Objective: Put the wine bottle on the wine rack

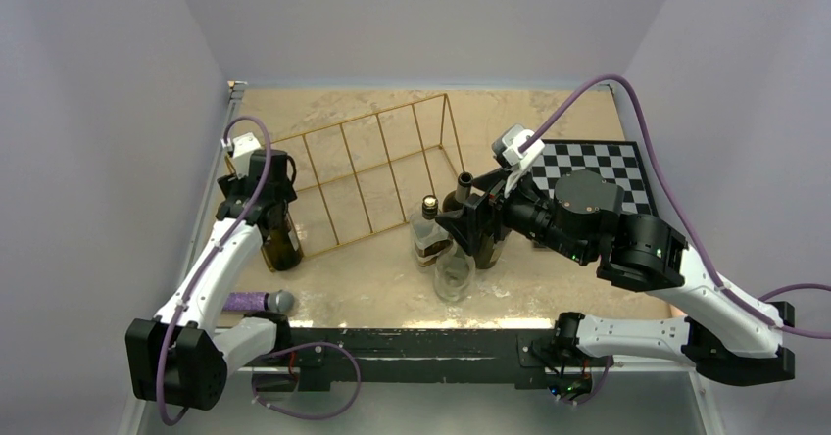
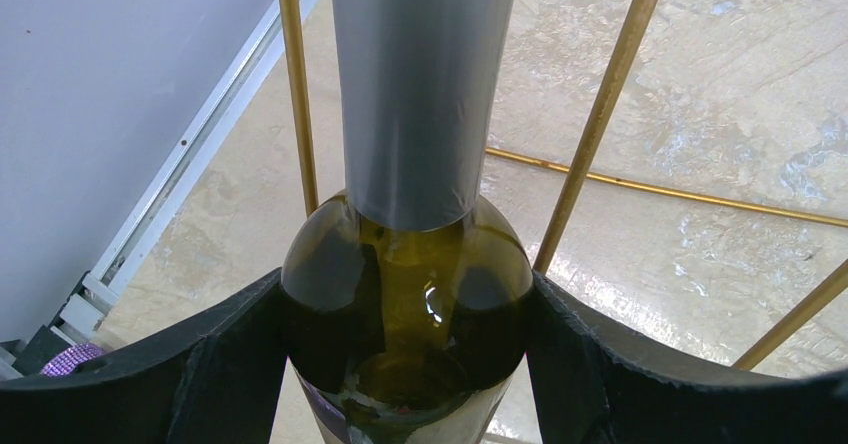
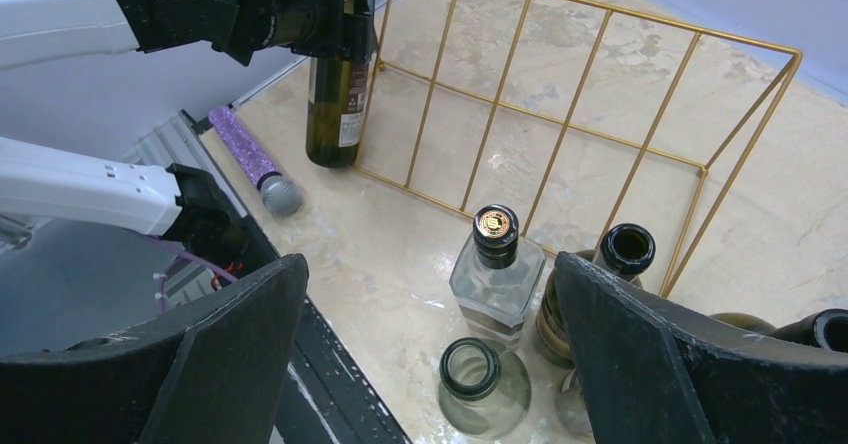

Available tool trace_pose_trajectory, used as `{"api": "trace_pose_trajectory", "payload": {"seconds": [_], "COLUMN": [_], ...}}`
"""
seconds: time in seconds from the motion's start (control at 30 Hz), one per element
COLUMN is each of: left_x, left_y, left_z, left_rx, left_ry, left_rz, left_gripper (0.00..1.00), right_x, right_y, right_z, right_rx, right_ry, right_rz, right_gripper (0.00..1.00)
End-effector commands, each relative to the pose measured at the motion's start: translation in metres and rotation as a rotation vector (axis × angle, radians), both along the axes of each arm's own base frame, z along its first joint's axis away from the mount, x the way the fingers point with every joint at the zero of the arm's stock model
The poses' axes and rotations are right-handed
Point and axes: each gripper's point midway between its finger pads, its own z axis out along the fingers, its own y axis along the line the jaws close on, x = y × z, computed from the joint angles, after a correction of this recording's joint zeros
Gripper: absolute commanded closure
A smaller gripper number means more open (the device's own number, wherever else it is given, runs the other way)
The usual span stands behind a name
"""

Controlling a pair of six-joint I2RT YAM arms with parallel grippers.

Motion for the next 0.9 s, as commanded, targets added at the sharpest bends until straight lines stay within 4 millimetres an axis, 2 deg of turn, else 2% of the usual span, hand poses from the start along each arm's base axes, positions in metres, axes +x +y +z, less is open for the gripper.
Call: {"api": "trace_pose_trajectory", "payload": {"seconds": [0.0,0.17,0.27,0.4,0.63,0.73,0.87], "left_x": [0.011,0.011,0.01,0.009,0.004,0.001,-0.003], "left_y": [-0.001,-0.004,-0.004,-0.005,-0.003,-0.001,-0.001], "left_z": [0.016,0.013,0.016,0.017,0.032,0.044,0.063], "left_rx": [-0.036,-0.051,-0.053,-0.058,-0.048,-0.037,-0.03], "left_ry": [-0.062,-0.048,-0.045,-0.041,-0.062,-0.082,-0.117], "left_rz": [0.02,0.01,0.01,0.006,0.007,0.0,-0.024], "left_gripper": [0.76,0.57,0.38,0.31,0.06,0.01,0.01], "right_x": [-0.003,-0.004,-0.001,0.0,-0.001,0.0,0.003], "right_y": [-0.001,-0.004,-0.008,-0.01,-0.012,-0.015,-0.016], "right_z": [0.005,0.002,-0.001,-0.004,-0.002,-0.002,-0.001], "right_rx": [0.035,0.035,0.016,-0.011,-0.014,-0.027,-0.04], "right_ry": [0.008,0.019,0.037,0.056,0.065,0.063,0.054], "right_rz": [0.004,-0.004,-0.036,-0.054,-0.057,-0.068,-0.081], "right_gripper": [0.02,0.02,0.01,0.01,0.01,0.01,0.01]}}
